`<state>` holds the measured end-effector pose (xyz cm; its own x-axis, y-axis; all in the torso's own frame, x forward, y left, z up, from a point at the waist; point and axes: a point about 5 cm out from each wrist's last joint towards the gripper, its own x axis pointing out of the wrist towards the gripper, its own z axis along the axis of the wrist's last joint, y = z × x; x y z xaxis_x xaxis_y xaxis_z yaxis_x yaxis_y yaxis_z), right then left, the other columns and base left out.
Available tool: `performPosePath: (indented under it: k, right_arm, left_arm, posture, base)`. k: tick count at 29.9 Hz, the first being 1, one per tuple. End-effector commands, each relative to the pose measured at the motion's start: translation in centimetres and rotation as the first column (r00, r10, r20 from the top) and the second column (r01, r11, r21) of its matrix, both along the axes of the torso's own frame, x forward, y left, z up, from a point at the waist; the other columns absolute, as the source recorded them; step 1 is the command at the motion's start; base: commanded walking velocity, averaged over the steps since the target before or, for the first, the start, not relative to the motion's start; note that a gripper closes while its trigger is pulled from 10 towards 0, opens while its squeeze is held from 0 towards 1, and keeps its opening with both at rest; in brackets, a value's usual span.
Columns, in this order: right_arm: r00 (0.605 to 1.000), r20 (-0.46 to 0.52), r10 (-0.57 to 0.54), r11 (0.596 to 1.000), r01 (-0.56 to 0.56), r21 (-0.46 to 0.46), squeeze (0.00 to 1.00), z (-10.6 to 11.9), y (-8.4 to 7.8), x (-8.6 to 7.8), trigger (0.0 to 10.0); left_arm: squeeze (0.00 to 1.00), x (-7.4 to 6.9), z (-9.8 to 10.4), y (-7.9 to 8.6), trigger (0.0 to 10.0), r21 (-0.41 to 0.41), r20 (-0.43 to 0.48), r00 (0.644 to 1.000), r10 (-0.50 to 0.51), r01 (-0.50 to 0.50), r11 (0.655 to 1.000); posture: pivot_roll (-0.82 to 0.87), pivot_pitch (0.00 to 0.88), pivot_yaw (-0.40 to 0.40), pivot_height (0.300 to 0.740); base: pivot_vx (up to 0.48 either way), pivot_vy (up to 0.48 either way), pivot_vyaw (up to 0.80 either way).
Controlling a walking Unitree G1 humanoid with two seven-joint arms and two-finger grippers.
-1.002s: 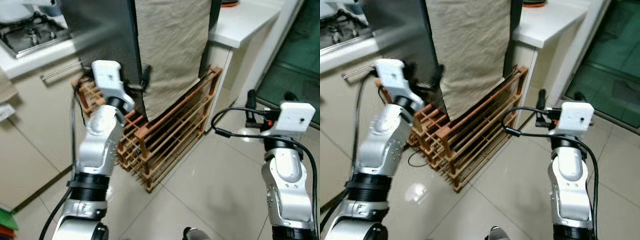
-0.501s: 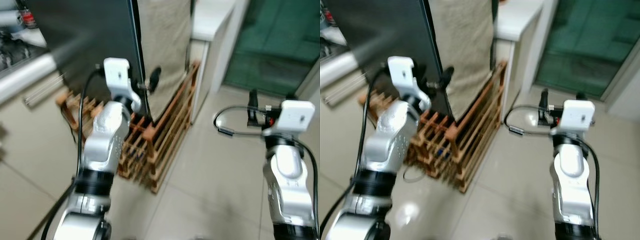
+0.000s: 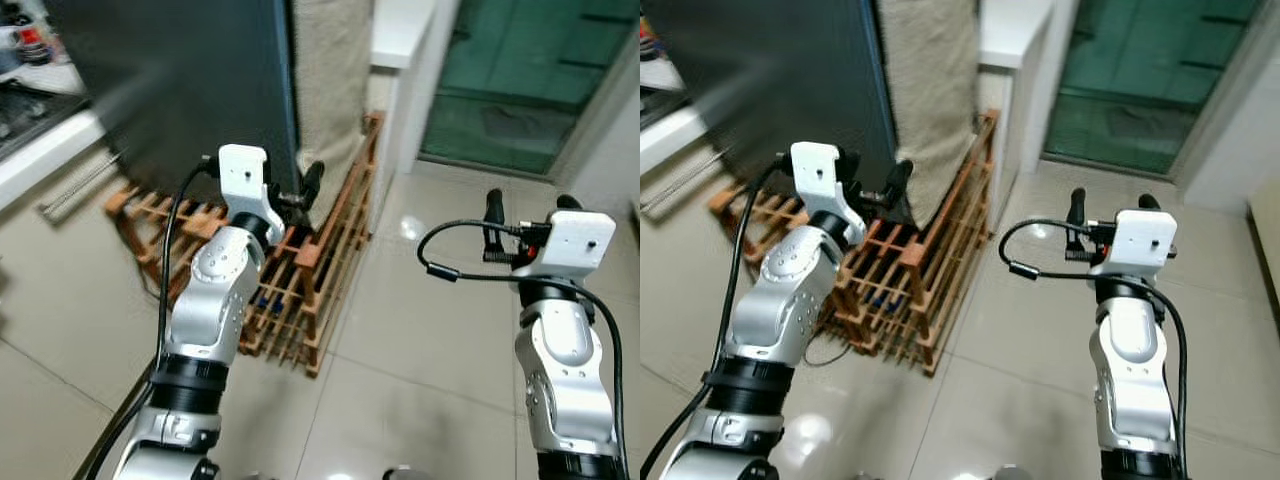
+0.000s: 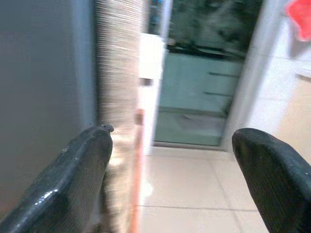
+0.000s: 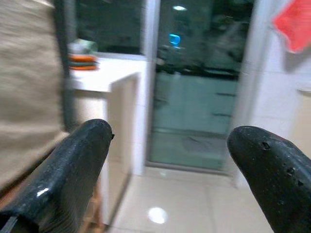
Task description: Restocking fridge
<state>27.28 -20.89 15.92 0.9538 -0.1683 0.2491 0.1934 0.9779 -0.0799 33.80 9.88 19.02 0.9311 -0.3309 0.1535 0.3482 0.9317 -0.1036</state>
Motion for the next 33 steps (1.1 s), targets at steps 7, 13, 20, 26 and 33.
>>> performPosePath:
  k: [7, 13, 20, 26, 33]
  right_arm:
    - [0.974, 0.225, -0.006, 0.990, 0.038, -0.137, 0.24, 4.2, 0.5, -1.0, 10.0]
    - [0.962, 0.272, -0.021, 0.992, 0.053, -0.112, 0.23, 5.6, 0.5, -1.5, 10.0]
    - [0.985, 0.174, 0.009, 0.997, 0.005, -0.080, 0.23, 3.5, 1.0, -0.5, 10.0]
    - [0.981, 0.194, 0.025, 0.994, -0.004, -0.110, 0.22, 3.9, 1.3, -0.5, 10.0]
    - [0.970, 0.241, 0.021, 0.990, 0.013, -0.140, 0.23, 5.2, 0.9, -0.2, 10.0]
  left_arm:
    - [0.00, -0.9, 1.9, 2.4, 10.0, -0.084, 0.153, 0.971, 0.183, -0.172, 0.982]
    - [0.00, -2.4, 2.8, 4.0, 10.0, -0.108, 0.169, 0.944, 0.285, -0.270, 0.957]
    - [0.00, -2.1, 2.8, 2.6, 10.0, -0.107, 0.174, 0.957, 0.234, -0.218, 0.970]
    - [0.00, -1.9, 3.0, 3.1, 10.0, -0.169, 0.145, 0.948, 0.283, -0.258, 0.951]
    - [0.00, -1.8, 3.3, 2.6, 10.0, -0.152, 0.162, 0.951, 0.263, -0.239, 0.959]
  posture:
    - [-0.18, 0.057, 0.072, 0.740]
    - [-0.18, 0.060, 0.066, 0.740]
    - [-0.17, 0.052, 0.057, 0.740]
    - [-0.17, 0.049, 0.053, 0.740]
    - [-0.18, 0.048, 0.051, 0.740]
  base:
    - [0.000, 0.000, 0.00]
    - [0.000, 0.000, 0.00]
    - [0.206, 0.000, 0.00]
    - [0.474, 0.000, 0.00]
    - [0.464, 0.000, 0.00]
